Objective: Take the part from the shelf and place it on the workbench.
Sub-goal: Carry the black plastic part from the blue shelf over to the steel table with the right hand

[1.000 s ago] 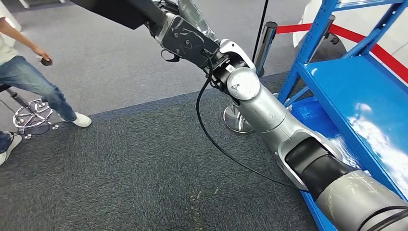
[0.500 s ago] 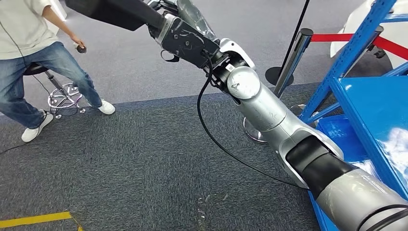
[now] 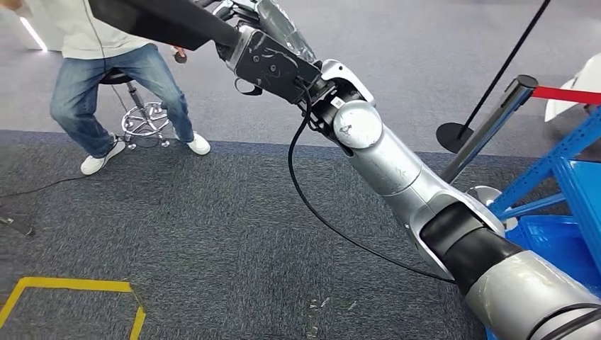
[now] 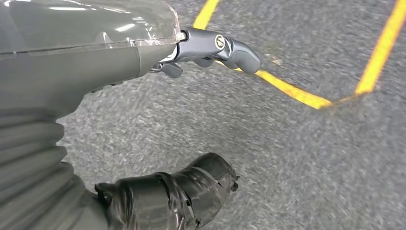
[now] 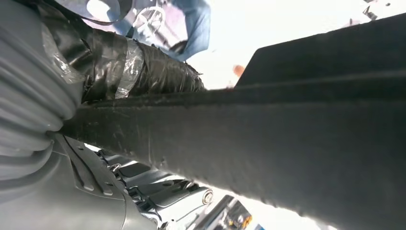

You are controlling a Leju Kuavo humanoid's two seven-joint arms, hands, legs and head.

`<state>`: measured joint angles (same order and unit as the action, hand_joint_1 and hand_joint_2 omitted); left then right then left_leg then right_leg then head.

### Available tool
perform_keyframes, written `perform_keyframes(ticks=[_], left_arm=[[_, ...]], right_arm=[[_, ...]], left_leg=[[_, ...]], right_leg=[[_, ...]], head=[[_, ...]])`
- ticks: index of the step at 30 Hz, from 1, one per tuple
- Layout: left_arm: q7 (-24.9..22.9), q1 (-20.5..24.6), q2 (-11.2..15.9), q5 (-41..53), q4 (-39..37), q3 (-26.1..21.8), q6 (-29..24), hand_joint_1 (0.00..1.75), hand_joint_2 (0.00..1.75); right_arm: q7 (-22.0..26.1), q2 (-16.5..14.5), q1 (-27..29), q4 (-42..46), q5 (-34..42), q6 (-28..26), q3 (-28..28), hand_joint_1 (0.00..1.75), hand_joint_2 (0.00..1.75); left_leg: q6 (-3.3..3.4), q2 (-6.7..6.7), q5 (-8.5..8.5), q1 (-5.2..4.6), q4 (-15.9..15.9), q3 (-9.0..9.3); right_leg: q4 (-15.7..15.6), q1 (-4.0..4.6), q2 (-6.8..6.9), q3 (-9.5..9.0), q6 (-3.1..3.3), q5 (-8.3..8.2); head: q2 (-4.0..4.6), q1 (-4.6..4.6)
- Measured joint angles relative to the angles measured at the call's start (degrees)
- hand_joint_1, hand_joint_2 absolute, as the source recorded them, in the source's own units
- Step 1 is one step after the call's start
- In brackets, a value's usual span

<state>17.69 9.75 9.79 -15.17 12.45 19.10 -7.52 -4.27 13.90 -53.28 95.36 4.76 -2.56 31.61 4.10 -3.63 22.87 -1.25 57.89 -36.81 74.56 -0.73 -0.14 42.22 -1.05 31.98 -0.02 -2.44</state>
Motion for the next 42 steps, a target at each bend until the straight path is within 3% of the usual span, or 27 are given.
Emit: perform_keyframes(ticks=[1,3,5,7,8,10,11,12,14,15,17,19,21,23,24,26,27,28,30,31,32,33,35,37,39,40,42], left_arm=[[0.0,-0.1,0.0,0.0,0.0,0.0,0.0,0.00,1.75],[0.0,-0.2,0.0,0.0,0.0,0.0,0.0,0.00,1.75],[0.0,-0.1,0.0,0.0,0.0,0.0,0.0,0.00,1.75],[-0.1,-0.3,0.1,0.0,0.0,0.0,0.0,0.00,1.75],[-0.1,-0.6,0.1,0.0,0.0,0.0,0.0,0.00,1.75],[-0.1,-0.8,0.1,0.0,0.0,0.0,0.0,0.00,1.75],[-0.2,-0.7,0.1,0.0,0.0,0.0,0.0,0.00,1.75],[-0.2,-0.6,0.1,0.0,0.0,0.0,0.1,0.00,1.75],[-0.2,-0.4,0.0,0.0,0.0,0.0,0.3,0.00,1.75],[-0.2,-0.5,-0.1,0.1,0.0,0.0,0.3,0.00,1.75],[-0.2,-0.8,-0.1,0.0,0.0,0.0,0.4,0.00,1.75],[-0.2,-0.8,-0.1,0.0,0.0,0.0,0.4,0.00,1.75],[-0.2,-0.7,0.0,0.0,0.0,0.0,0.4,0.00,1.75],[-0.2,-0.8,0.1,0.0,0.0,0.0,0.4,0.00,1.75],[-0.2,-0.8,0.2,0.0,0.0,0.0,0.3,0.00,1.75],[-0.2,-0.7,0.3,0.0,0.0,0.0,0.3,0.00,1.75],[-0.2,-0.6,0.3,0.0,0.0,0.0,0.3,0.00,1.75],[-0.2,-0.5,0.3,0.0,0.0,0.0,0.3,0.00,1.75],[-0.2,-0.4,0.3,0.0,0.0,0.0,0.4,0.00,1.75],[-0.2,-0.5,0.2,0.1,0.0,0.0,0.5,0.00,1.75],[-0.2,-0.6,0.2,0.1,0.0,0.0,0.5,0.00,1.75],[-0.2,-0.6,0.1,0.2,0.0,0.0,0.5,0.00,1.75],[-0.3,-0.4,0.1,0.3,0.0,0.0,0.5,0.00,1.75],[-0.4,-0.4,0.1,0.5,0.0,0.0,0.5,0.00,1.75],[-0.5,-0.6,0.1,0.5,0.0,0.0,0.5,0.00,1.75],[-0.5,-0.8,0.1,0.5,0.0,0.0,0.5,0.00,1.75],[-0.5,-0.7,0.1,0.6,0.0,0.0,0.6,0.00,1.75]], right_arm=[[0.0,0.1,0.0,0.0,0.0,0.0,0.0,1.75,1.75],[0.0,0.2,0.1,0.0,0.0,0.0,0.0,1.75,1.75],[-0.1,0.3,0.2,0.1,-0.1,0.0,0.0,1.75,1.75],[-0.2,0.3,0.2,0.2,-0.2,0.0,0.0,1.75,1.75],[-0.2,0.3,0.1,0.2,-0.2,0.0,0.0,1.75,1.75],[-0.3,0.3,0.0,0.3,-0.3,0.0,0.0,1.75,1.75],[-0.3,0.3,-0.1,0.3,-0.4,0.0,0.0,1.75,1.75],[-0.3,0.3,-0.1,0.3,-0.4,0.0,0.0,1.75,1.75],[-0.4,0.3,-0.2,0.3,-0.6,0.0,0.0,1.75,1.75],[-0.4,0.3,-0.1,0.3,-0.7,0.0,0.0,1.75,1.75],[-0.6,0.3,-0.1,0.3,-0.8,0.0,0.0,1.75,1.75],[-0.6,0.4,-0.2,0.4,-0.8,0.0,0.0,1.75,1.75],[-0.7,0.4,-0.2,0.5,-0.8,0.0,0.0,1.75,1.75],[-0.8,0.5,-0.2,0.6,-0.8,0.0,0.0,1.75,1.75],[-0.8,0.5,-0.2,0.7,-0.8,0.0,0.0,1.75,1.75],[-0.8,0.6,-0.3,0.9,-0.9,0.0,-0.1,1.75,1.75],[-0.8,0.7,-0.3,1.0,-0.9,0.0,-0.1,1.75,1.75],[-0.8,0.8,-0.2,1.0,-0.9,0.0,-0.1,1.75,1.75],[-0.9,1.0,0.0,1.0,-0.9,0.0,-0.2,1.75,1.75],[-1.0,1.0,0.1,1.0,-0.9,0.0,-0.2,1.75,1.75],[-1.0,1.0,0.1,1.0,-0.9,0.0,-0.2,1.75,1.75],[-1.0,1.0,0.0,1.0,-0.9,0.0,-0.2,1.75,1.75],[-1.0,1.1,-0.2,1.0,-0.9,0.1,-0.2,1.75,1.75],[-1.1,1.1,-0.3,1.0,-0.9,0.1,-0.2,1.75,1.75],[-1.1,1.1,-0.5,1.1,-0.9,0.3,-0.1,1.75,1.75],[-1.1,1.1,-0.6,1.1,-0.9,0.4,-0.1,1.75,1.75],[-1.2,1.1,-0.9,1.1,-0.9,0.6,-0.1,1.75,1.75]], left_leg=[[-0.25,-0.92,0.31,0.14,0.5,0.01],[-0.92,-2.56,1.06,0.42,1.6,-0.33],[-1.56,-4.07,1.44,0.69,2.3,-0.99],[-2.21,-5.57,1.31,0.99,2.2,-1.40],[-2.53,-5.11,1.36,0.97,2.4,-1.53],[-3.12,-1.86,2.56,0.85,4.6,-2.65],[-3.42,0.50,3.90,0.87,7.5,-4.12],[-3.68,1.99,5.41,1.04,11.2,-6.09],[-4.01,3.19,7.08,1.46,17.3,-9.75],[-4.06,3.32,6.54,1.59,17.7,-10.30],[-3.96,4.02,2.64,1.70,11.9,-7.73],[-3.62,6.32,-0.28,1.07,4.2,-3.74],[-3.04,7.45,-0.28,0.29,1.6,-2.24],[-2.36,6.25,-0.03,0.13,1.3,-1.96],[-2.09,5.53,0.05,0.22,1.1,-1.65],[-1.32,4.22,0.18,0.58,0.6,-0.95],[-0.99,3.55,0.29,0.62,0.6,-0.80],[-0.67,2.83,0.41,0.64,0.7,-0.71],[-0.43,1.10,0.66,0.62,0.8,-0.57],[-0.45,0.20,0.81,0.62,1.0,-0.49],[-0.54,-0.68,1.00,0.67,1.2,-0.39],[-0.71,-1.55,1.24,0.74,1.4,-0.31],[-1.25,-3.17,1.66,0.90,2.0,-0.59],[-2.02,-4.61,1.66,1.30,2.1,-1.03],[-2.77,-5.46,1.49,1.53,1.7,-1.13],[-3.13,-4.20,1.80,1.40,2.2,-1.37],[-3.75,0.04,3.82,1.25,6.4,-3.41]], right_leg=[[-3.1,-0.15,-0.38,-0.95,-0.16,-2.40],[-10.1,-0.66,-2.88,-3.87,-0.44,-5.74],[-12.9,-0.82,-4.66,-5.32,-0.32,-6.06],[-13.3,-0.66,-3.62,-5.60,0.31,-5.94],[-13.6,-0.65,-2.84,-5.89,0.70,-5.98],[-14.3,-0.73,-1.38,-6.65,1.34,-6.07],[-14.6,-0.58,-0.59,-7.05,1.56,-6.02],[-14.8,-0.46,0.23,-7.34,1.70,-5.90],[-14.8,-0.31,2.01,-7.77,1.84,-5.50],[-14.8,-0.28,2.76,-7.96,1.83,-5.26],[-14.8,-0.24,4.21,-8.61,1.67,-4.67],[-14.9,-0.06,5.49,-9.33,1.22,-4.00],[-15.0,0.19,6.54,-9.81,0.62,-3.48],[-15.2,0.17,7.45,-10.35,-0.09,-2.95],[-14.9,0.01,6.81,-10.50,-0.43,-2.53],[-11.4,-0.29,3.59,-9.02,-0.78,-0.70],[-7.8,-0.34,1.75,-7.09,-0.75,0.67],[-3.8,-0.33,0.75,-4.61,-0.70,2.01],[1.3,-0.31,0.17,-0.60,-0.72,2.47],[0.9,-0.32,0.09,-0.04,-0.69,1.10],[-1.7,-0.35,-0.12,-0.58,-0.63,-1.16],[-5.6,-0.40,-0.89,-1.85,-0.53,-3.66],[-12.0,-0.69,-3.50,-4.39,-0.35,-6.38],[-13.8,-0.61,-4.52,-5.40,-0.08,-6.37],[-14.5,-0.60,-3.07,-6.00,0.48,-6.53],[-15.1,-0.73,-2.27,-6.51,0.83,-6.64],[-16.0,-0.77,-0.57,-7.56,1.37,-6.70]], head=[[0.00,-0.01],[0.01,0.04],[0.01,0.13],[0.00,0.14],[0.00,0.16],[0.01,0.44],[0.01,0.58],[0.01,0.69],[0.00,0.70],[0.00,0.70],[0.01,0.70],[0.01,0.67],[0.00,0.52],[0.00,0.40],[0.01,0.37],[0.01,0.28],[0.01,0.20],[0.00,0.17],[0.00,0.12],[0.00,0.13],[0.00,0.13],[0.00,0.13],[0.01,0.19],[0.01,0.21],[0.00,0.17],[0.00,0.26],[0.01,0.36]])
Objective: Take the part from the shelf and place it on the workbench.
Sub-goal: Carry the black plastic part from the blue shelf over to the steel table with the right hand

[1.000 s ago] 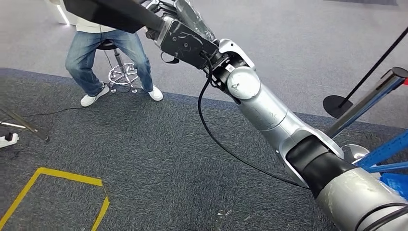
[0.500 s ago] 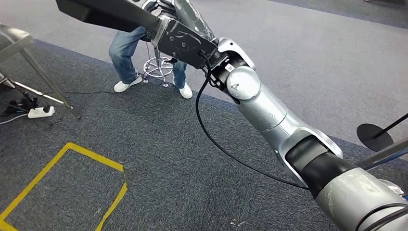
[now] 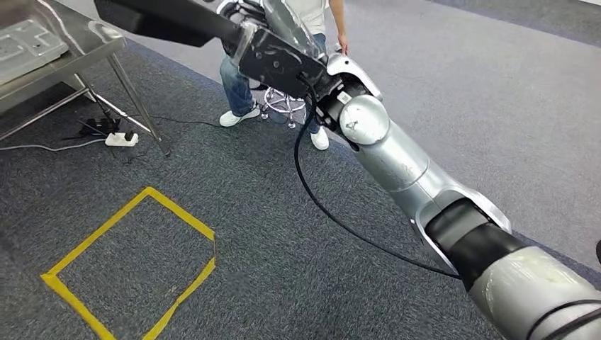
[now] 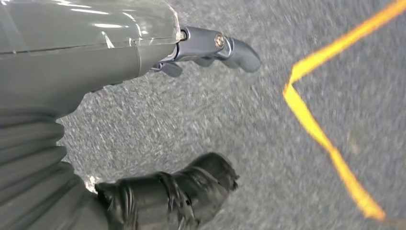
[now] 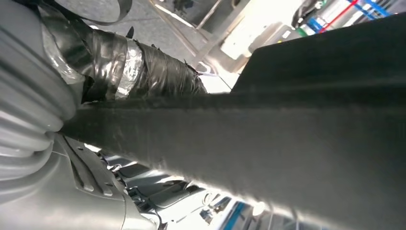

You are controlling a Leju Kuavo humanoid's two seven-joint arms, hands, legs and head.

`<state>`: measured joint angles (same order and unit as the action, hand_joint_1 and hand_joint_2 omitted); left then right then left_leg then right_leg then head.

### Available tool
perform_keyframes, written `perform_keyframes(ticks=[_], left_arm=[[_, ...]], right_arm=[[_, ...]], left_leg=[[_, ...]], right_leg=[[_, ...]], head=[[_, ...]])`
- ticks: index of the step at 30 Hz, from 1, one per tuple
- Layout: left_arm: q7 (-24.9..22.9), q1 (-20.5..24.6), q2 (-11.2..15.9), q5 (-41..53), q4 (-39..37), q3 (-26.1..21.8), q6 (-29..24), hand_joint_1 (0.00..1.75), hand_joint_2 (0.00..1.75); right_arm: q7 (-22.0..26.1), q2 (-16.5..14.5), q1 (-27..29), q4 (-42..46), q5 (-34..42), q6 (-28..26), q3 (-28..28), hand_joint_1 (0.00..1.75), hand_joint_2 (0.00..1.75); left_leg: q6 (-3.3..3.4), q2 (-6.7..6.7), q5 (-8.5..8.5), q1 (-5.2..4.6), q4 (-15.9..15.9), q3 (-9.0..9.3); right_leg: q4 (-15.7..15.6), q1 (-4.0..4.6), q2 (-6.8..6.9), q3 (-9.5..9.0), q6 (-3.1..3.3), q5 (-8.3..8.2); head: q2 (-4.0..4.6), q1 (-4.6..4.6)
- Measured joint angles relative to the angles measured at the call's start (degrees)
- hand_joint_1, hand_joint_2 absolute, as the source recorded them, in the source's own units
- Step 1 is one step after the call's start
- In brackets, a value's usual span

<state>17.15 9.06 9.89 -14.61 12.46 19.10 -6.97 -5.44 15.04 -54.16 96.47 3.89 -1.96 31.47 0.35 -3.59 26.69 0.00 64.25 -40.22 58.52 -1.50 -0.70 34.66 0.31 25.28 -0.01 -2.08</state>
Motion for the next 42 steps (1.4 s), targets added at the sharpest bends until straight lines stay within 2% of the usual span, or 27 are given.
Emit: perform_keyframes(ticks=[1,2,4,6,7,9,10,12,14,16,18,19,20,21,23,25,27,28,29,32,33,35,36,37,39,40,42], left_arm=[[0.0,0.1,0.0,0.0,0.0,0.0,0.0,0.00,1.75],[0.0,0.2,-0.1,0.0,0.0,0.0,0.0,0.00,1.75],[0.0,0.2,-0.2,0.1,0.0,0.0,0.1,0.00,1.75],[-0.1,0.0,-0.2,0.1,0.0,0.0,0.1,0.00,1.75],[-0.1,0.0,-0.2,0.1,0.0,0.0,0.1,0.00,1.75],[0.0,0.1,-0.3,0.1,0.0,0.0,0.1,0.00,1.75],[0.0,0.2,-0.3,0.1,0.0,0.0,0.1,0.00,1.75],[0.0,0.1,-0.2,0.0,0.0,0.0,0.0,0.00,1.75],[0.1,0.1,-0.2,0.0,0.0,0.0,0.0,0.00,1.75],[0.2,0.2,-0.2,-0.1,0.0,0.0,0.0,0.00,1.75],[0.2,0.3,-0.2,-0.2,0.0,0.0,0.0,0.00,1.75],[0.2,0.1,-0.2,-0.3,0.0,0.0,0.0,0.00,1.75],[0.2,0.0,-0.2,-0.4,0.0,0.0,0.0,0.00,1.75],[0.2,-0.1,-0.2,-0.5,0.0,0.0,0.0,0.00,1.75],[0.2,-0.2,-0.3,-0.6,0.0,0.0,0.0,0.00,1.75],[0.2,-0.2,-0.4,-0.6,0.0,0.0,0.0,0.00,1.75],[0.2,-0.4,-0.4,-0.7,0.0,0.0,0.0,0.00,1.75],[0.2,-0.6,-0.4,-0.7,0.0,0.0,0.0,0.00,1.75],[0.3,-0.7,-0.4,-0.7,0.0,0.0,0.0,0.00,1.75],[0.4,-0.6,-0.2,-0.7,0.0,0.0,0.0,0.00,1.75],[0.4,-0.5,-0.2,-0.7,0.0,0.0,0.0,0.00,1.75],[0.4,-0.5,-0.3,-0.7,0.0,0.0,0.0,0.00,1.75],[0.4,-0.5,-0.3,-0.7,0.0,0.0,0.0,0.00,1.75],[0.4,-0.5,-0.3,-0.7,0.0,0.0,0.0,0.00,1.75],[0.4,-0.6,-0.3,-0.8,0.0,0.0,0.0,0.00,1.75],[0.4,-0.6,-0.2,-0.9,0.0,0.0,0.2,0.00,1.75],[0.4,-0.8,-0.2,-1.2,0.0,0.0,1.2,0.00,1.75]], right_arm=[[0.0,0.0,-0.1,0.0,0.0,0.1,0.0,1.75,1.75],[0.0,0.0,-0.2,0.0,0.0,0.3,0.0,1.75,1.75],[0.0,0.0,-0.2,0.0,0.0,0.4,0.1,1.75,1.75],[-0.1,0.0,-0.1,-0.1,0.0,0.4,0.2,1.75,1.75],[-0.1,0.0,-0.2,-0.1,0.0,0.4,0.2,1.75,1.75],[-0.1,0.1,-0.3,-0.1,0.0,0.4,0.2,1.75,1.75],[-0.1,0.1,-0.3,-0.1,0.0,0.4,0.2,1.75,1.75],[-0.1,0.1,-0.4,-0.1,0.1,0.3,0.2,1.75,1.75],[-0.3,0.2,-0.5,0.0,0.2,0.3,0.1,1.75,1.75],[-0.4,0.7,-0.5,0.0,0.3,0.2,0.0,1.75,1.75],[-0.6,1.2,-0.1,0.0,0.5,0.1,-0.2,1.75,1.75],[-0.6,1.5,0.2,0.0,0.6,0.0,-0.3,1.75,1.75],[-0.7,1.7,0.5,0.0,0.8,-0.1,-0.4,1.75,1.75],[-0.7,2.0,0.6,0.0,0.9,-0.1,-0.5,1.75,1.75],[-0.7,2.3,0.7,0.1,1.0,-0.2,-0.7,1.75,1.75],[-0.8,2.6,0.7,0.3,1.1,-0.3,-0.8,1.75,1.75],[-1.0,2.8,0.8,0.5,1.1,-0.3,-0.9,1.75,1.75],[-1.0,2.8,0.8,0.5,1.1,-0.3,-0.9,1.75,1.75],[-1.0,2.8,0.8,0.6,1.1,-0.3,-0.9,1.75,1.75],[-1.1,3.0,0.9,0.7,1.1,-0.5,-1.0,1.75,1.75],[-1.1,3.0,1.0,0.8,1.1,-0.5,-1.1,1.75,1.75],[-1.1,3.0,1.3,0.8,1.1,-0.5,-1.1,1.75,1.75],[-1.1,3.0,1.4,0.8,1.1,-0.5,-1.1,1.75,1.75],[-1.3,3.1,1.4,0.8,1.1,-0.6,-1.1,1.75,1.75],[-2.1,3.2,1.4,0.9,1.4,-0.9,-1.2,1.75,1.75],[-2.7,3.2,1.4,0.9,1.7,-1.1,-1.3,1.75,1.75],[-3.9,3.2,1.5,0.8,2.5,-1.5,-1.4,1.75,1.75]], left_leg=[[-0.33,1.94,1.41,0.02,3.5,-1.82],[-0.58,2.71,2.46,0.24,6.9,-3.79],[-0.94,3.29,2.01,0.67,9.2,-5.69],[-1.09,4.54,-1.95,0.87,3.3,-3.18],[-1.05,5.95,-3.55,0.68,-0.6,-1.29],[-0.30,7.83,-4.75,0.07,-5.3,1.14],[0.18,7.87,-4.35,-0.25,-5.6,1.33],[1.09,6.44,-4.10,-0.29,-5.7,1.55],[1.88,5.02,-4.00,-0.02,-6.1,2.22],[2.53,3.49,-3.91,0.10,-6.3,2.68],[2.90,1.80,-3.75,-0.03,-6.2,2.75],[2.98,0.95,-3.64,-0.12,-6.1,2.79],[3.01,0.07,-3.51,-0.18,-5.9,2.84],[2.97,-0.78,-3.35,-0.22,-5.7,2.88],[2.77,-2.31,-3.04,-0.22,-5.2,2.75],[2.29,-3.66,-2.96,-0.05,-5.1,2.40],[1.55,-5.00,-3.13,0.12,-5.4,2.26],[1.20,-4.82,-3.04,0.06,-5.4,2.21],[0.89,-3.71,-2.59,-0.09,-4.8,1.95],[-0.07,1.86,1.64,0.05,3.8,-2.25],[-0.36,2.78,2.96,0.30,7.4,-4.20],[-0.76,3.37,2.69,0.74,9.6,-5.66],[-0.92,3.52,1.11,0.91,7.5,-4.67],[-1.03,3.76,-1.01,1.03,3.6,-2.67],[-0.92,4.40,-3.42,0.90,-3.6,1.25],[-0.65,4.59,-3.63,0.74,-5.4,2.31],[0.13,4.41,-3.14,0.42,-5.9,2.69]], right_leg=[[-0.2,0.08,0.85,-0.39,0.17,0.12],[-0.3,0.12,1.69,-0.61,0.24,0.31],[-0.3,0.10,3.25,-1.02,0.15,0.77],[-0.2,0.08,4.69,-1.61,-0.16,1.39],[-0.2,0.14,5.33,-1.94,-0.38,1.72],[-0.1,0.53,6.46,-2.43,-0.99,2.31],[-0.2,0.74,7.00,-2.64,-1.30,2.51],[-0.5,0.86,8.03,-3.18,-2.01,3.01],[1.2,0.60,6.20,-3.01,-2.54,4.44],[8.0,0.46,2.50,0.30,-2.59,7.38],[15.5,0.62,0.92,5.13,-2.45,9.34],[16.6,0.71,0.74,6.46,-2.33,8.75],[15.7,0.79,0.57,6.83,-2.14,7.12],[12.7,0.87,0.16,6.16,-1.86,4.69],[5.1,0.80,-2.40,3.56,-1.22,0.66],[1.3,0.78,-4.05,1.96,-0.89,-0.37],[0.7,0.85,-3.04,1.48,-0.63,-0.31],[0.3,0.76,-2.32,1.10,-0.38,-0.40],[-0.2,0.57,-1.64,0.65,-0.12,-0.51],[-1.0,0.33,0.69,-0.42,0.43,-0.44],[-1.0,0.33,1.47,-0.57,0.48,-0.28],[-0.9,0.22,2.81,-0.87,0.30,0.13],[-0.9,0.14,3.32,-1.07,0.08,0.38],[-0.8,0.07,3.78,-1.32,-0.18,0.68],[-0.6,0.10,4.53,-1.67,-0.79,1.25],[-0.5,0.22,4.80,-1.76,-1.08,1.43],[-0.6,0.46,5.17,-1.93,-1.66,1.61]], head=[[0.00,0.07],[0.00,0.04],[-0.01,0.07],[-0.01,0.07],[-0.01,0.07],[-0.01,-0.02],[-0.01,-0.07],[-0.01,-0.15],[-0.01,-0.28],[-0.01,-0.45],[-0.01,-0.49],[-0.01,-0.49],[-0.01,-0.49],[-0.01,-0.50],[-0.01,-0.45],[-0.01,-0.37],[-0.01,-0.36],[-0.01,-0.36],[0.00,-0.26],[-0.01,0.03],[-0.01,0.03],[-0.01,0.04],[-0.01,0.04],[-0.01,0.03],[-0.01,-0.02],[-0.01,-0.12],[-0.01,-0.31]])
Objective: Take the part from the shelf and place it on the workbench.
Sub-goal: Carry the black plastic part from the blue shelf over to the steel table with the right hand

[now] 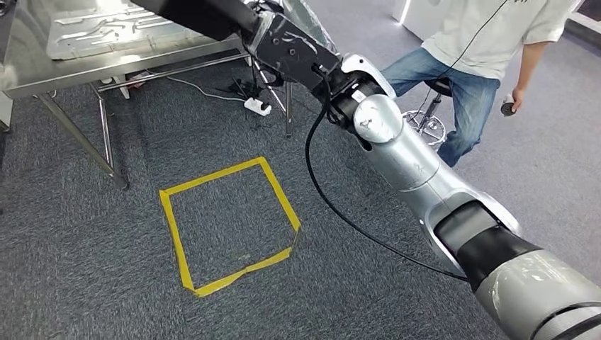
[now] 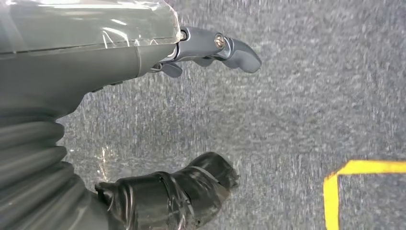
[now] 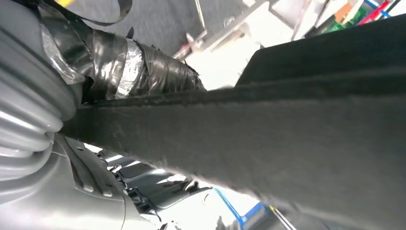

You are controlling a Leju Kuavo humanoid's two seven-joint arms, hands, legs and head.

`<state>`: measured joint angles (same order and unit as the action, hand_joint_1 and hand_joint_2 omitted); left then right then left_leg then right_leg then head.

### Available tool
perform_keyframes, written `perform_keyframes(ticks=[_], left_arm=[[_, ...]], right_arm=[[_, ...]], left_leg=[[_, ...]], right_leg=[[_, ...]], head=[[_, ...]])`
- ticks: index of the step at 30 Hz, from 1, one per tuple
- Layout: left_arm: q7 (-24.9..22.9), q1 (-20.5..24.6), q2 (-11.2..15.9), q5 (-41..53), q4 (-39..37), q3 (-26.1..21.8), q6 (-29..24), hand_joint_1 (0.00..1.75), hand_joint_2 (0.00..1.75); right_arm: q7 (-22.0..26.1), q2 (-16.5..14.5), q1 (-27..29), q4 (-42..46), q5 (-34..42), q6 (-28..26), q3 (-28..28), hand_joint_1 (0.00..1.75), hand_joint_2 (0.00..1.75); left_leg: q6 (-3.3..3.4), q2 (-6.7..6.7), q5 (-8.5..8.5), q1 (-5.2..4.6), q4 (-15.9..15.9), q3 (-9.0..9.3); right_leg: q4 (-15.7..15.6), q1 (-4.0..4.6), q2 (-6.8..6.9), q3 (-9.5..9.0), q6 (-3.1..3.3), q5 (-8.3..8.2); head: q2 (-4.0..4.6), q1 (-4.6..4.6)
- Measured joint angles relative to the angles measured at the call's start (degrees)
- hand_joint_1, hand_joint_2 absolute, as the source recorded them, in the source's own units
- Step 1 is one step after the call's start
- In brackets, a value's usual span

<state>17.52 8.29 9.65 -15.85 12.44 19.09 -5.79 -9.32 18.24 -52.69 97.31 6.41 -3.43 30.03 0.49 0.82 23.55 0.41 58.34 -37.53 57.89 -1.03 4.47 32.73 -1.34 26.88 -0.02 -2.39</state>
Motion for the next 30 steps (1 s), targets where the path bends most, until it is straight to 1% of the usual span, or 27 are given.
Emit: perform_keyframes(ticks=[1,2,3,5,6,7,8,9,10,11,12,13,14,15,17,18,19,20,22,23,24,25,26,27,28,29,30], left_arm=[[0.0,-0.1,0.0,-0.3,0.0,0.0,0.7,0.00,1.75],[0.0,-0.2,0.1,-0.6,0.0,0.0,1.3,0.00,1.75],[0.0,-0.2,0.1,-0.9,0.0,0.0,1.9,0.00,1.75],[0.1,-0.1,0.2,-1.3,0.0,0.0,2.8,0.00,1.75],[0.1,0.0,0.2,-1.5,0.0,-0.1,3.0,0.00,1.75],[0.1,0.0,0.3,-1.6,0.0,-0.1,3.1,0.00,1.75],[0.1,-0.1,0.3,-1.7,0.0,-0.1,3.1,0.00,1.75],[0.1,-0.1,0.3,-1.7,0.0,-0.1,3.1,0.00,1.75],[0.1,-0.1,0.3,-1.7,0.0,-0.1,3.1,0.00,1.75],[0.1,-0.1,0.3,-1.7,0.0,-0.1,3.1,0.00,1.75],[0.1,-0.1,0.2,-1.7,0.0,-0.1,3.1,0.00,1.75],[0.1,-0.1,0.2,-1.7,0.0,-0.1,3.1,0.00,1.75],[0.1,-0.1,0.2,-1.7,0.0,-0.1,3.1,0.00,1.75],[0.1,-0.2,0.3,-1.7,0.0,-0.1,3.1,0.00,1.75],[0.1,-0.3,0.3,-1.7,0.0,-0.1,3.1,0.00,1.75],[0.1,-0.3,0.4,-1.7,0.0,-0.1,3.2,0.00,1.75],[0.1,-0.2,0.4,-1.7,0.0,-0.1,3.2,0.00,1.75],[0.1,-0.2,0.4,-1.7,0.0,-0.1,3.2,0.00,1.75],[0.1,-0.3,0.4,-1.8,0.0,-0.1,3.3,0.00,1.75],[0.1,-0.3,0.4,-1.8,0.0,-0.1,3.4,0.00,1.75],[0.1,-0.4,0.4,-1.8,0.0,-0.1,3.6,0.00,1.75],[0.1,-0.4,0.4,-1.8,0.0,-0.1,3.8,0.00,1.75],[0.1,-0.4,0.4,-1.8,0.0,-0.1,4.0,0.00,1.75],[0.1,-0.4,0.4,-1.8,0.0,-0.1,4.1,0.00,1.75],[0.2,-0.3,0.4,-1.8,0.0,-0.1,4.2,0.00,1.75],[0.2,-0.3,0.4,-1.9,0.0,-0.1,4.4,0.00,1.75],[0.3,-0.3,0.4,-1.9,0.0,-0.1,4.6,0.00,1.75]], right_arm=[[-0.5,0.0,0.0,0.0,0.2,-0.2,0.0,1.75,1.75],[-0.8,0.0,0.0,-0.1,0.1,-0.5,0.0,1.75,1.75],[-1.1,0.0,0.0,-0.2,-0.1,-0.9,0.0,1.75,1.75],[-1.7,0.1,0.0,-0.3,-1.0,-1.7,0.0,1.75,1.75],[-1.9,0.1,0.1,-0.4,-1.4,-2.0,0.0,1.75,1.75],[-2.2,0.2,0.3,-0.5,-1.6,-2.3,0.0,1.75,1.75],[-2.4,0.2,0.4,-0.6,-1.7,-2.5,0.0,1.75,1.75],[-2.6,0.3,0.5,-0.7,-1.8,-2.6,0.0,1.75,1.75],[-2.8,0.3,0.5,-0.8,-1.9,-2.7,0.0,1.75,1.75],[-2.9,0.3,0.5,-0.9,-2.0,-2.8,0.0,1.75,1.75],[-3.0,0.3,0.4,-0.9,-2.1,-2.9,0.0,1.75,1.75],[-3.1,0.3,0.2,-0.9,-2.3,-3.1,0.0,1.75,1.75],[-3.2,0.3,0.1,-0.9,-2.5,-3.3,0.0,1.75,1.75],[-3.3,0.4,0.1,-1.0,-2.7,-3.4,0.0,1.75,1.75],[-3.5,0.4,0.1,-1.0,-3.0,-3.8,0.0,1.75,1.75],[-3.5,0.4,0.0,-1.0,-3.3,-3.9,0.0,1.75,1.75],[-3.5,0.4,0.0,-1.0,-3.4,-4.0,0.0,1.75,1.75],[-3.5,0.4,0.0,-1.0,-3.6,-4.2,0.0,1.75,1.75],[-3.7,0.4,0.0,-1.1,-3.8,-4.4,0.0,1.75,1.75],[-3.8,0.4,0.1,-1.1,-4.0,-4.5,0.0,1.75,1.75],[-3.8,0.4,0.2,-1.1,-4.2,-4.6,0.0,1.75,1.75],[-3.9,0.4,0.2,-1.2,-4.5,-4.7,0.0,1.75,1.75],[-3.9,0.4,0.2,-1.2,-4.7,-4.8,0.0,1.75,1.75],[-3.9,0.4,0.2,-1.2,-4.9,-5.0,0.0,1.75,1.75],[-3.9,0.5,0.1,-1.2,-5.0,-5.1,0.0,1.75,1.75],[-3.9,0.5,0.0,-1.2,-5.2,-5.3,0.0,1.75,1.75],[-4.0,0.5,0.0,-1.2,-5.4,-5.4,0.0,1.75,1.75]], left_leg=[[0.39,-0.12,0.09,0.05,0.0,0.10],[0.79,-0.24,0.18,0.11,-0.1,0.28],[1.18,-0.35,0.25,0.18,-0.2,0.50],[1.77,-0.59,0.42,0.19,-0.4,0.86],[1.99,-0.77,0.52,0.09,-0.3,0.93],[2.18,-0.99,0.63,-0.03,-0.3,1.03],[2.31,-1.23,0.77,-0.17,-0.2,1.14],[2.40,-1.50,0.95,-0.30,-0.1,1.27],[2.41,-1.77,1.15,-0.39,0.1,1.43],[2.36,-2.02,1.40,-0.43,0.2,1.57],[2.22,-2.25,1.64,-0.54,0.5,1.61],[2.03,-2.43,1.80,-0.60,0.6,1.59],[1.80,-2.56,1.89,-0.61,0.6,1.54],[1.52,-2.65,1.89,-0.63,0.6,1.51],[0.92,-2.64,2.06,-0.62,0.6,1.56],[0.60,-2.42,2.63,-0.63,1.3,1.30],[0.29,-2.16,3.63,-0.60,2.8,0.63],[0.00,-1.85,5.12,-0.40,5.6,-0.69],[-0.56,-1.53,8.20,-0.09,12.8,-4.28],[-0.80,-1.44,8.88,0.09,15.4,-5.70],[-0.99,-1.34,8.54,0.26,16.1,-6.24],[-1.13,-1.25,7.12,0.42,14.6,-5.64],[-1.23,-1.13,5.01,0.57,11.3,-4.06],[-1.27,-1.02,3.45,0.63,7.6,-2.21],[-1.18,-0.97,2.38,0.53,4.3,-0.54],[-0.97,-0.96,2.03,0.40,2.4,0.47],[-0.71,-1.00,2.32,0.23,1.7,0.78]], right_leg=[[-0.1,-0.07,0.00,-0.07,-0.35,0.17],[0.4,-0.16,-0.46,0.01,-0.64,0.62],[1.7,-0.28,-1.22,0.54,-0.84,1.47],[7.9,-0.28,-3.19,3.62,-0.94,4.39],[12.2,-0.20,-3.77,6.02,-0.89,5.90],[15.8,-0.10,-4.11,8.23,-0.82,6.76],[17.3,-0.03,-4.24,9.53,-0.69,6.46],[17.1,0.03,-4.32,10.04,-0.47,5.21],[14.1,0.10,-4.36,9.10,-0.18,2.92],[9.9,0.22,-4.46,7.48,0.18,0.49],[5.9,0.39,-4.61,5.73,0.51,-1.14],[3.1,0.56,-4.75,4.43,0.75,-2.11],[1.6,0.73,-4.86,3.74,0.91,-2.28],[1.4,0.84,-4.91,3.50,1.00,-2.07],[0.9,0.57,-4.79,3.23,1.37,-2.25],[0.6,0.36,-4.69,2.96,1.64,-2.33],[0.3,0.15,-4.56,2.68,1.91,-2.40],[0.2,0.12,-4.43,2.48,2.12,-2.37],[0.2,0.10,-4.29,2.36,2.40,-2.20],[0.3,0.08,-4.26,2.34,2.44,-2.11],[0.4,0.04,-4.26,2.34,2.38,-1.99],[0.6,-0.02,-4.26,2.34,2.26,-1.79],[1.0,-0.10,-4.26,2.33,2.05,-1.50],[1.3,-0.17,-4.26,2.34,1.78,-1.17],[1.7,-0.15,-4.26,2.44,1.49,-0.86],[2.0,-0.11,-4.27,2.56,1.19,-0.69],[2.1,-0.02,-4.27,2.67,0.92,-0.61]], head=[[0.00,-0.05],[0.00,-0.06],[0.00,-0.10],[0.00,-0.18],[0.00,-0.22],[0.00,-0.26],[0.00,-0.26],[0.00,-0.26],[0.00,-0.27],[0.00,-0.27],[0.00,-0.25],[0.00,-0.25],[0.00,-0.23],[0.00,-0.22],[0.01,-0.22],[0.01,-0.17],[0.01,-0.12],[0.01,-0.07],[0.00,-0.04],[0.00,-0.03],[0.00,-0.03],[0.00,-0.03],[0.00,-0.03],[0.00,-0.03],[0.00,0.00],[0.00,-0.01],[0.00,0.00]])
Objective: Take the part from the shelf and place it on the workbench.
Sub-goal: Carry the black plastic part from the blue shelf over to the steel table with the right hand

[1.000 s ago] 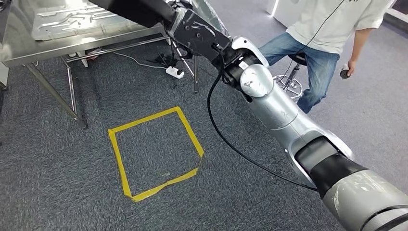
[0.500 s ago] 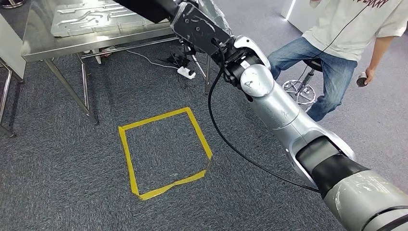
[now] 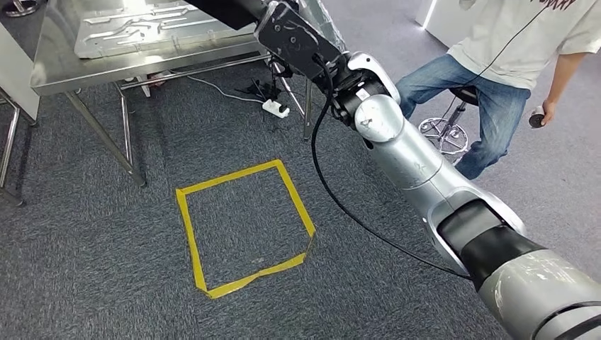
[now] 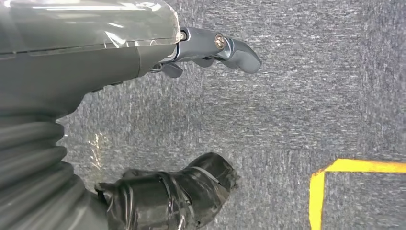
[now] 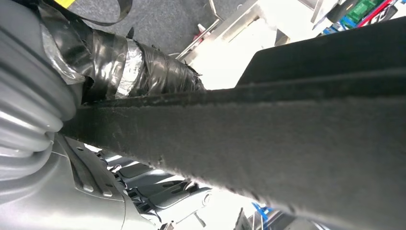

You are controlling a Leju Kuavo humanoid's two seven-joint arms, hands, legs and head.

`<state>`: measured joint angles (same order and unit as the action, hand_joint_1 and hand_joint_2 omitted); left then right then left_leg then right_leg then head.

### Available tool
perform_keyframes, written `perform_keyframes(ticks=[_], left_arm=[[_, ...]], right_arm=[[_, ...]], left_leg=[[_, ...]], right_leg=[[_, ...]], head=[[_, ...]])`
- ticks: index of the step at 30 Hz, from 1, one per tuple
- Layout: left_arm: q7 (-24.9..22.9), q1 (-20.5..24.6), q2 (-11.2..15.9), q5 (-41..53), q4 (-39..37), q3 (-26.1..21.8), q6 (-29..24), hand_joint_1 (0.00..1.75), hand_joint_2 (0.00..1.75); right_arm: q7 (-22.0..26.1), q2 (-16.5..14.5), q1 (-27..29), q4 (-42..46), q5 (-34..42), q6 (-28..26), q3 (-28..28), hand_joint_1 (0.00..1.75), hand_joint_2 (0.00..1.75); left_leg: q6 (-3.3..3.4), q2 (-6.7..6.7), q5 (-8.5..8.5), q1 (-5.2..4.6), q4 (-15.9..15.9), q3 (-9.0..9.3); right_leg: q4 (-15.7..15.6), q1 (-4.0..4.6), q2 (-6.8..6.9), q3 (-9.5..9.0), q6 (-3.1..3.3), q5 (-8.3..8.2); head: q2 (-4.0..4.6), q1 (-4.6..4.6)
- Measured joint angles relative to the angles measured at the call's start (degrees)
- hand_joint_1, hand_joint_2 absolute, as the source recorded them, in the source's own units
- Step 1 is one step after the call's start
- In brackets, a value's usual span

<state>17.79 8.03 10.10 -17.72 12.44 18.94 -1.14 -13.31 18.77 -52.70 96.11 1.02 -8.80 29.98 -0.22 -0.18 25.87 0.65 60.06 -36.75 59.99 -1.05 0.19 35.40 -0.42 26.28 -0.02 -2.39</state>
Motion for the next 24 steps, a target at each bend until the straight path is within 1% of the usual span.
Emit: perform_keyframes(ticks=[1,3,4,5,6,8,9,10,11,12,13,14,15,16,18,20,21,22,24], left_arm=[[0.1,0.0,0.0,0.0,0.0,0.0,0.2,0.00,1.75],[0.3,0.0,0.0,0.0,0.0,0.0,0.8,0.00,1.75],[0.4,0.0,0.0,0.0,0.0,0.0,1.0,0.00,1.75],[0.5,0.0,0.0,0.0,0.0,0.0,1.2,0.00,1.75],[0.6,0.1,0.0,0.0,0.0,0.0,1.2,0.00,1.75],[0.6,0.1,0.0,0.0,0.0,0.0,1.3,0.00,1.75],[0.6,0.0,0.0,0.0,0.0,0.0,1.3,0.00,1.75],[0.6,0.0,0.0,0.0,0.0,0.0,1.3,0.00,1.75],[0.6,0.0,0.0,0.0,0.0,0.0,1.3,0.00,1.75],[0.7,0.0,0.0,0.0,0.0,0.0,1.3,0.00,1.75],[0.7,0.0,0.0,-0.1,0.0,0.0,1.3,0.00,1.75],[0.7,0.0,0.0,-0.1,0.0,0.0,1.3,0.00,1.75],[0.8,0.0,0.0,-0.2,0.0,0.0,1.3,0.00,1.75],[0.8,0.1,0.0,-0.3,0.0,0.0,1.3,0.00,1.75],[0.8,0.1,0.0,-0.4,0.0,0.0,1.3,0.00,1.75],[0.8,0.1,0.0,-0.4,0.0,0.0,1.3,0.00,1.75],[0.8,0.1,0.0,-0.5,0.0,0.0,1.3,0.00,1.75],[0.8,0.1,-0.1,-0.5,0.0,0.0,1.3,0.00,1.75],[0.9,0.0,-0.1,-0.5,0.0,0.0,1.3,0.00,1.75]], right_arm=[[0.0,0.0,0.0,0.0,-0.2,-0.1,0.0,1.75,1.75],[0.0,0.0,0.0,0.0,-0.8,-0.2,0.0,1.75,1.75],[0.0,0.1,-0.1,0.0,-1.2,-0.4,-0.1,1.75,1.75],[0.0,0.1,-0.1,0.0,-1.6,-0.6,-0.1,1.75,1.75],[0.0,0.2,-0.2,0.0,-2.0,-0.8,-0.1,1.75,1.75],[-0.1,0.3,-0.2,0.0,-2.9,-1.2,-0.2,1.75,1.75],[-0.2,0.3,0.0,0.0,-3.3,-1.3,-0.2,1.75,1.75],[-0.3,0.3,0.1,0.0,-3.7,-1.3,-0.2,1.75,1.75],[-0.4,0.3,0.3,0.0,-4.0,-1.4,-0.2,1.75,1.75],[-0.5,0.3,0.3,0.0,-4.2,-1.4,-0.2,1.75,1.75],[-0.5,0.3,0.4,0.0,-4.4,-1.4,-0.2,1.75,1.75],[-0.5,0.3,0.3,0.0,-4.4,-1.4,-0.2,1.75,1.75],[-0.5,0.3,0.3,0.1,-4.5,-1.4,-0.3,1.75,1.75],[-0.6,0.3,0.3,0.1,-4.5,-1.4,-0.4,1.75,1.75],[-0.7,0.4,0.4,0.2,-4.5,-1.4,-0.4,1.75,1.75],[-0.7,0.4,0.4,0.2,-4.5,-1.4,-0.5,1.75,1.75],[-0.7,0.4,0.4,0.2,-4.5,-1.4,-0.5,1.75,1.75],[-0.8,0.4,0.4,0.2,-4.5,-1.5,-0.5,1.75,1.75],[-0.8,0.5,0.4,0.2,-4.5,-1.5,-0.5,1.75,1.75]], left_leg=[[0.33,-0.08,0.05,-0.15,-0.1,0.01],[1.16,-0.17,-0.04,-0.07,-0.3,0.23],[1.58,-0.21,-0.10,0.00,-0.6,0.49],[1.99,-0.24,-0.16,0.10,-0.8,0.75],[2.24,-0.25,-0.16,0.15,-1.0,0.94],[2.56,-0.27,-0.04,0.03,-1.0,1.05],[2.65,-0.27,0.03,-0.04,-1.0,1.11],[2.73,-0.28,0.11,-0.09,-1.0,1.18],[2.74,-0.32,0.21,-0.10,-0.9,1.30],[2.70,-0.37,0.36,-0.11,-0.9,1.48],[2.56,-0.43,0.54,-0.11,-0.9,1.67],[2.33,-0.50,0.75,-0.22,-0.8,1.77],[2.08,-0.57,0.90,-0.31,-0.7,1.78],[1.81,-0.62,0.97,-0.41,-0.6,1.73],[1.52,-0.68,0.96,-0.48,-0.6,1.62],[1.46,-0.68,0.95,-0.48,-0.7,1.64],[1.08,-0.56,1.81,-0.43,0.6,1.13],[0.66,-0.43,3.19,-0.35,3.0,0.07],[-0.23,-0.17,6.82,-0.19,10.6,-3.59]], right_leg=[[0.0,0.06,0.00,0.07,-0.22,-0.02],[-0.2,-0.01,0.06,-0.11,-0.84,0.19],[0.5,-0.07,0.07,0.11,-1.09,0.79],[2.2,-0.08,0.05,0.83,-1.31,1.86],[5.3,-0.08,0.00,2.31,-1.39,3.40],[12.9,-0.02,-0.08,6.24,-1.46,6.44],[15.9,-0.02,-0.10,7.97,-1.46,7.19],[17.2,-0.02,-0.10,8.92,-1.41,7.10],[16.3,-0.02,-0.09,8.79,-1.30,5.87],[13.3,-0.02,-0.09,7.62,-1.15,3.86],[9.0,-0.03,-0.10,5.73,-0.98,1.56],[4.9,0.04,-0.15,3.70,-0.83,-0.17],[2.0,0.12,-0.22,2.31,-0.68,-1.12],[0.6,0.22,-0.28,1.60,-0.55,-1.36],[0.2,0.34,-0.35,1.51,-0.38,-1.21],[0.2,0.35,-0.36,1.53,-0.33,-1.19],[0.0,0.26,-0.33,1.35,0.04,-1.18],[-0.1,0.20,-0.30,1.15,0.44,-1.15],[-0.4,0.15,-0.21,0.71,1.32,-1.02]], head=[[0.00,-0.01],[0.00,-0.03],[0.00,-0.05],[0.00,-0.08],[0.00,-0.11],[0.00,-0.14],[0.00,-0.14],[0.00,-0.14],[0.00,-0.14],[0.00,-0.15],[0.01,-0.15],[0.01,-0.14],[0.01,-0.12],[0.02,-0.11],[0.02,-0.09],[0.01,-0.08],[0.01,-0.07],[0.00,-0.04],[0.00,-0.02]])
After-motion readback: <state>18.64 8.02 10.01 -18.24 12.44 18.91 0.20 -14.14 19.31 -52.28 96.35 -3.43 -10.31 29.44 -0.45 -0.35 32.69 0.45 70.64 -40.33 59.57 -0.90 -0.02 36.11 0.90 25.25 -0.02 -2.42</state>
